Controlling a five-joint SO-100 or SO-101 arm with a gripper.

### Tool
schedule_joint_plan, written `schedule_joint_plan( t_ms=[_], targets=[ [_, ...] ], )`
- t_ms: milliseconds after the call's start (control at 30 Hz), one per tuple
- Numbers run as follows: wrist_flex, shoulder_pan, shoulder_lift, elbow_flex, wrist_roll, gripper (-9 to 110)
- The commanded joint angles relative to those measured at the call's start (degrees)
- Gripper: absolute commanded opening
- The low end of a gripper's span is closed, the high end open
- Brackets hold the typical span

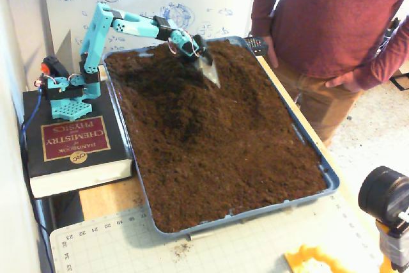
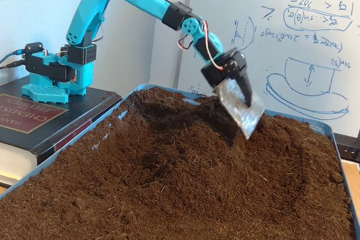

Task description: Build a berm.

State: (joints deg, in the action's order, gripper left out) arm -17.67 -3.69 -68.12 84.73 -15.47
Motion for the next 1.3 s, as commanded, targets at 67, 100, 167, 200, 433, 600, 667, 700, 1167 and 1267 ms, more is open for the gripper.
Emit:
schedule_joint_plan(
  t_ms=[67,100,167,200,433,600,667,700,1167,1267],
  targets=[
    [0.7,-3.16,6.68,-23.99,-6.15,1],
    [0.7,-3.34,9.58,-28.21,-6.94,1],
    [0.7,-3.96,15.82,-36.12,-7.82,1],
    [0.7,-4.13,18.98,-39.99,-7.91,1],
    [3.87,-4.39,41.48,-61.44,-6.94,1],
    [6.59,-6.24,52.38,-67.85,-5.62,1],
    [6.94,-7.03,54.84,-67.85,-2.37,1],
    [6.94,-7.21,55.9,-67.85,-0.35,1],
    [6.94,-15.56,58.97,-62.58,5.8,1],
    [6.24,-16.79,56.51,-56.51,5.8,0]
  ],
)
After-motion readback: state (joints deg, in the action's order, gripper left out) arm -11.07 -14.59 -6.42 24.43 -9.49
